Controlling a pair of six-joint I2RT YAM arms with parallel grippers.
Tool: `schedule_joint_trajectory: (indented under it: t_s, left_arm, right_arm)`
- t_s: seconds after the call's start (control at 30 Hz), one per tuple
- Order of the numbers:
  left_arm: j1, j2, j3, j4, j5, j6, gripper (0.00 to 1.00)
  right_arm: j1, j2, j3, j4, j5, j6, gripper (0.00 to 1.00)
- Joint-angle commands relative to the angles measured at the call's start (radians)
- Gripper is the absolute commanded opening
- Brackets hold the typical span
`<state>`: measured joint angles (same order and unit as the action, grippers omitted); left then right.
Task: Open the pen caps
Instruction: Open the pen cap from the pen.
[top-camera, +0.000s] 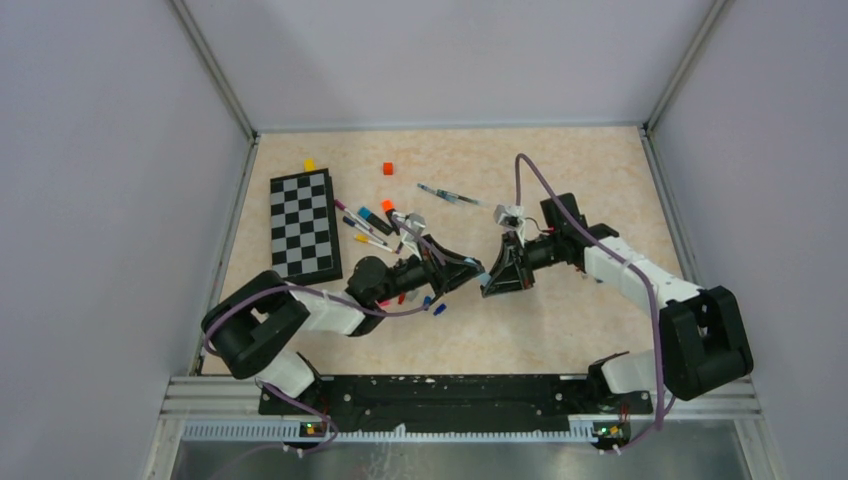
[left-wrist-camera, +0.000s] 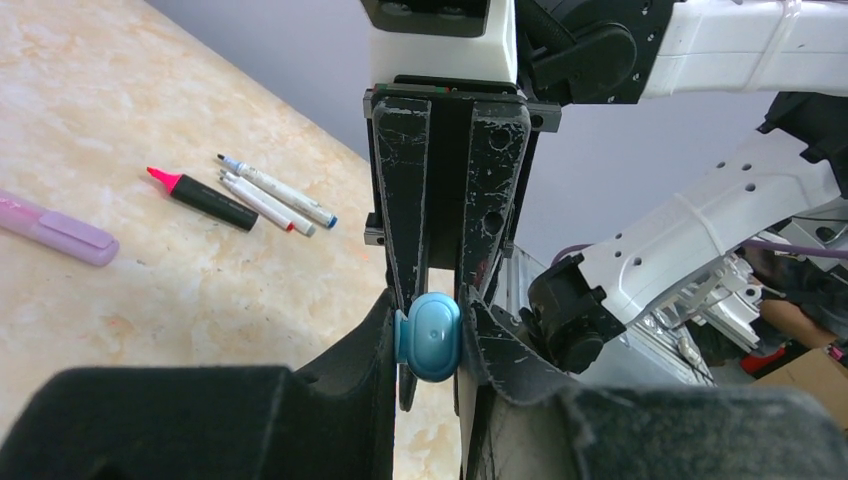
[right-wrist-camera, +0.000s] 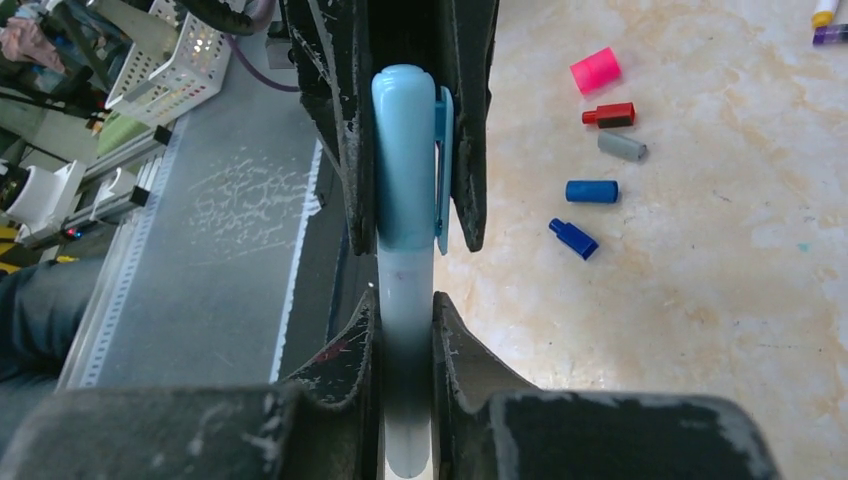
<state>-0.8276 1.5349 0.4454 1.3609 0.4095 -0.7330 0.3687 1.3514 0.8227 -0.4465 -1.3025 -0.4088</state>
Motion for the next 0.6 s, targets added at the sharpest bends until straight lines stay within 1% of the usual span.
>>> schedule_joint_trajectory:
  t_s: [0.0,0.07,0.13,0.27,0.33,0.4,0.43,0.53,0.57]
  left_arm:
    - [0.040,-0.085,-0.011,0.074,-0.042,0.029,0.00]
    - [0.102,-0.163,-0.019,0.063,-0.057,0.034,0.00]
    - [0.166,-0.279,-0.001,-0.010,-0.093,0.084,0.00]
    - [0.224,-0.449,0.062,-0.196,-0.201,0.165,0.00]
    - [0.242,-0.500,0.074,-0.219,-0.220,0.188,0.00]
    - [0.249,-0.530,0.087,-0.235,-0.190,0.202,0.00]
    - [0.250,-0.542,0.097,-0.290,-0.165,0.207,0.00]
    - [0.250,-0.559,0.123,-0.423,-0.074,0.202,0.00]
    - [0.250,-0.561,0.123,-0.466,-0.044,0.190,0.00]
  right_arm:
    - [0.012,-0.025,0.069,-0.122,-0.018,-0.145,0.00]
    - [0.012,-0.021,0.065,-0.142,-0.019,-0.168,0.00]
    - [0.014,-0.009,0.067,-0.154,-0.028,-0.177,0.00]
    - [0.033,0.033,0.090,-0.225,-0.021,-0.244,0.00]
    - [0.039,0.043,0.096,-0.247,-0.008,-0.267,0.00]
    - [0.039,0.043,0.097,-0.238,0.024,-0.267,0.00]
    - [0.040,0.036,0.098,-0.223,0.056,-0.258,0.00]
    - [0.029,-0.002,0.090,-0.151,0.225,-0.198,0.00]
    - [0.002,-0.020,0.083,-0.122,0.283,-0.173,0.00]
